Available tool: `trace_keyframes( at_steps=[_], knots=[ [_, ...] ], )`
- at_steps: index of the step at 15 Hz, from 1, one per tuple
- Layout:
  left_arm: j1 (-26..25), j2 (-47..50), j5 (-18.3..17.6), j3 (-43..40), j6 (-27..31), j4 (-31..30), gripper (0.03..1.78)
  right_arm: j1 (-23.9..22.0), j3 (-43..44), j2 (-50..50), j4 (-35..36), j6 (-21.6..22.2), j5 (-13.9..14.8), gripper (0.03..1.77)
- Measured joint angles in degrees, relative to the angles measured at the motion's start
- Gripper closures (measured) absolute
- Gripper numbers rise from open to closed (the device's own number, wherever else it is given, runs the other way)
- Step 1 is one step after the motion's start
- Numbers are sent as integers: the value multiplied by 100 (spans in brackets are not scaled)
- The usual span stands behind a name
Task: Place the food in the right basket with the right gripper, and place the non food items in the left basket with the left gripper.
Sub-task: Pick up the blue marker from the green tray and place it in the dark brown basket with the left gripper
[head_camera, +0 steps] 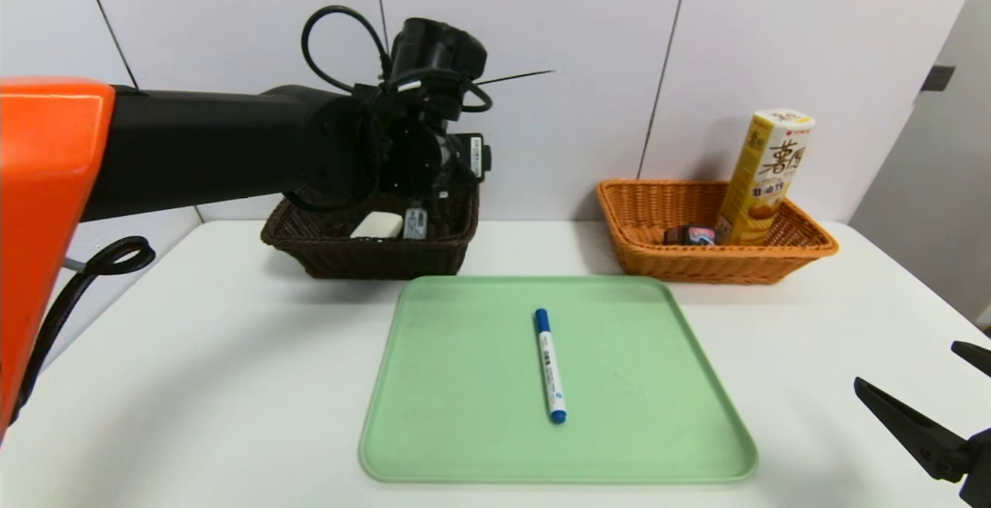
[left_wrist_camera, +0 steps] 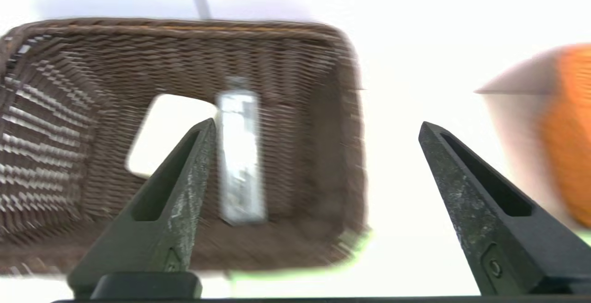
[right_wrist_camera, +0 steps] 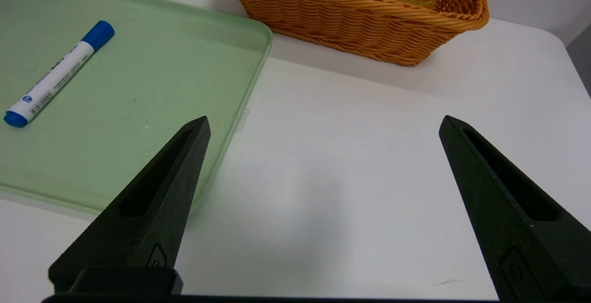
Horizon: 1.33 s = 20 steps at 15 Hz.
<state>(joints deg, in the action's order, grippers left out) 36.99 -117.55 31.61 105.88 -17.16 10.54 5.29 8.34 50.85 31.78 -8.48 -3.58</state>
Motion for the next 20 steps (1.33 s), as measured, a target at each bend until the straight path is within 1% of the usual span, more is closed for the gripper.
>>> trace_keyframes(
  at_steps=[2, 3, 5, 7, 11, 13, 14, 16, 20],
  knots=[
    [483, 116, 343, -180, -172, 4, 21, -2, 1, -9, 0, 5, 1, 9],
    [714, 176, 439, -371, -279, 6, 20, -2, 10, -13, 2, 6, 1, 9],
    [1215, 335, 502, -808, -491, 15, 18, -2, 17, -22, 2, 2, 1, 9],
    [1541, 466, 507, -1152, -708, 119, 16, -4, 15, -29, 5, -5, 1, 9],
    [1744, 568, 505, -2041, -924, 202, 14, -4, 48, -20, 11, 22, 4, 9],
    [1853, 568, 435, -2441, -1053, 190, 14, -4, 48, -7, 11, 44, 4, 9],
    [1902, 540, 308, -2517, -1123, 196, 14, -2, 39, -2, 13, 46, 1, 9],
    [1935, 488, 50, -2512, -1078, 222, 13, -4, 26, -7, 11, 48, 1, 9],
    [1993, 245, -68, -2175, -1031, 480, 12, -2, 21, -20, 9, 48, -5, 9]
  ],
)
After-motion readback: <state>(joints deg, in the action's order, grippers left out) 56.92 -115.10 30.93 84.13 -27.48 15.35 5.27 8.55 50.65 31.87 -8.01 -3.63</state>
